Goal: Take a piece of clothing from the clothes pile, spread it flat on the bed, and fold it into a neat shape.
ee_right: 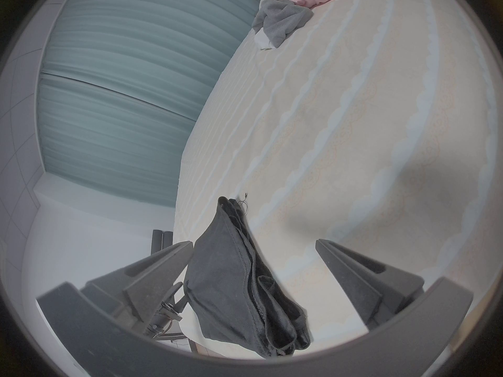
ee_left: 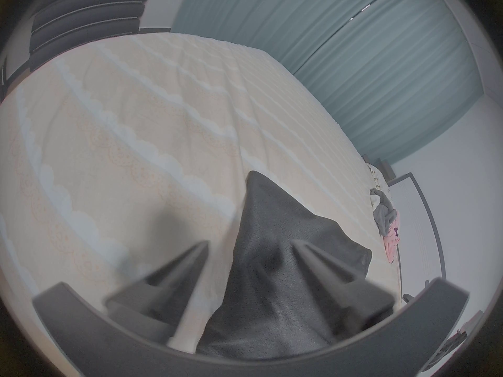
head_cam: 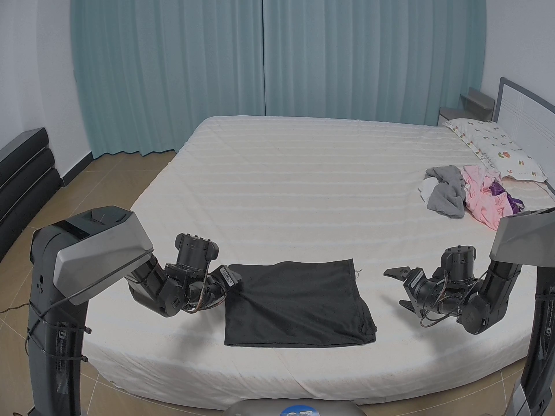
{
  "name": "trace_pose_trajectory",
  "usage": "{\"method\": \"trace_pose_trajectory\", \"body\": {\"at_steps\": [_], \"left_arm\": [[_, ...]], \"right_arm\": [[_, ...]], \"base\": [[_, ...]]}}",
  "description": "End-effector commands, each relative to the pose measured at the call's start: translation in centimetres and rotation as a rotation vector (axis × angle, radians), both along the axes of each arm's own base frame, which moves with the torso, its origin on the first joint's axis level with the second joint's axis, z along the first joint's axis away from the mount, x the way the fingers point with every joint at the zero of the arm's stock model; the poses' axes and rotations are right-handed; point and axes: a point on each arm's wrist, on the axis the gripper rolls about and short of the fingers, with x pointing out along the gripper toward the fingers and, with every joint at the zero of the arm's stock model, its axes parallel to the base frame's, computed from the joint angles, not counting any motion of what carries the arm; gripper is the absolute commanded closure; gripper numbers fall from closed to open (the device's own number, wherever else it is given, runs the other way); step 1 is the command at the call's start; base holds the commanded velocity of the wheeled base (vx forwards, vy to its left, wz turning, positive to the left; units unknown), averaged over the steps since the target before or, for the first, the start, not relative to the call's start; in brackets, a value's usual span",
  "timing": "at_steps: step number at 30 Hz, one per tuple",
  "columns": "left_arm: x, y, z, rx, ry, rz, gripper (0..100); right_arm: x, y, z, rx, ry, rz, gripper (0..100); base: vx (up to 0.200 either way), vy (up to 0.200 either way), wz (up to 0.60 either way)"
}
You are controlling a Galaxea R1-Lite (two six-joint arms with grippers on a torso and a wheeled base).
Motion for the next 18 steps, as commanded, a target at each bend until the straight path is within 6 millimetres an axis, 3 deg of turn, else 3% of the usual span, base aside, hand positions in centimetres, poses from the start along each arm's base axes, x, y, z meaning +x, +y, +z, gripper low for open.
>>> {"method": "trace_pose_trajectory", "body": {"at_steps": [1, 11, 16, 18], "left_arm": [[0.0, 0.0, 0.0, -0.001, 0.0, 0.001, 0], [0.6, 0.9, 2.1, -0.124, -0.011, 0.08, 0], [0.7, 2.0, 4.4, -0.2, -0.033, 0.11, 0], [0.0, 2.4, 7.4, -0.246, -0.089, 0.148, 0]], "right_arm": [[0.0, 0.0, 0.0, 0.0, 0.001, 0.0, 0], [0.0, 0.0, 0.0, -0.001, -0.001, 0.001, 0], [0.0, 0.0, 0.0, 0.003, -0.003, -0.001, 0], [0.1, 0.0, 0.6, -0.004, -0.024, -0.009, 0]], "base": [[0.0, 0.0, 0.0], [0.0, 0.0, 0.0], [0.0, 0.0, 0.0], [0.0, 0.0, 0.0]]}}
